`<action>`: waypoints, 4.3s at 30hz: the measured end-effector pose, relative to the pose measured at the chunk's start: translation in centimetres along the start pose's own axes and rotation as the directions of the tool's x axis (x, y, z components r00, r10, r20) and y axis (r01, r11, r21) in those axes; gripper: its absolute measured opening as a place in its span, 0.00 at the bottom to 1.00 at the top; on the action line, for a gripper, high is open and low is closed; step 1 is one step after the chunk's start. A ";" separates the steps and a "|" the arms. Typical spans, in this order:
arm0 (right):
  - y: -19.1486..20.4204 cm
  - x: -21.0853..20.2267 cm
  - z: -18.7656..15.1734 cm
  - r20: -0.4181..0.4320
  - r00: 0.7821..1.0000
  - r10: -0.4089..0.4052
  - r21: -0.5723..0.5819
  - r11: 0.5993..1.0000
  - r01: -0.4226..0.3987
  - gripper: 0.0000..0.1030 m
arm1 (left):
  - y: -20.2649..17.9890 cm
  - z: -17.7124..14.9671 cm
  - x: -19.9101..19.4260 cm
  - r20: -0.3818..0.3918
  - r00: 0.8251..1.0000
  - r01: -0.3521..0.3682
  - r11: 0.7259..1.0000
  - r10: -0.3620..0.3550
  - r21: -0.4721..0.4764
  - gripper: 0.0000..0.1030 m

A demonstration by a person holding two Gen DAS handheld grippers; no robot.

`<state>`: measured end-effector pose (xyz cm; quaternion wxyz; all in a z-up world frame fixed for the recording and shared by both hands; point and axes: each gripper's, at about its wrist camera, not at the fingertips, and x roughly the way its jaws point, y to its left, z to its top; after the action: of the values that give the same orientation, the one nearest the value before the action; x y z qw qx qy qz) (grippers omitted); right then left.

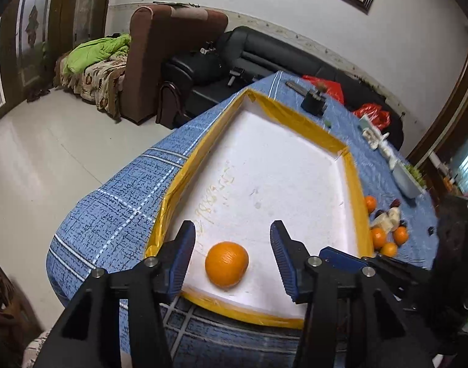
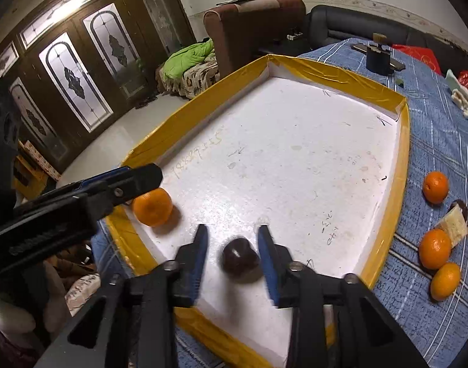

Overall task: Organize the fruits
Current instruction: 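Carry the orange into the tray with the left tool while the right tool drops the plum there, then move both tools back to the table and open them around two oranges, then grasp an orange with the left tool while the right tool grasps another orange, then open the left tool over the tray while the right tool releases its orange there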

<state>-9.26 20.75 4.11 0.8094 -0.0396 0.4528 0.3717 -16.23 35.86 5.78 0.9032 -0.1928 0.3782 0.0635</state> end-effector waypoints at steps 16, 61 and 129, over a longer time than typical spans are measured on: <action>-11.7 -21.0 -2.0 0.231 0.918 -0.322 0.171 0.942 0.288 0.58 | -12.9 -1.3 -8.5 0.074 0.965 0.230 0.949 -0.251 0.216 0.85; -24.6 -10.7 -6.2 0.105 0.954 -0.282 0.372 0.900 0.226 0.40 | -27.5 -7.3 10.8 -0.184 0.981 0.145 0.853 -0.059 0.501 0.47; -3.1 0.4 1.3 -0.045 0.996 -0.080 0.048 0.995 0.082 0.41 | 0.3 -0.1 1.9 -0.010 1.000 0.008 0.998 -0.009 -0.062 0.59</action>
<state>-6.25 19.25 3.72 0.8145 -0.0458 0.4775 0.3263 -15.05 36.02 4.31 0.8951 -0.2227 0.3798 0.0703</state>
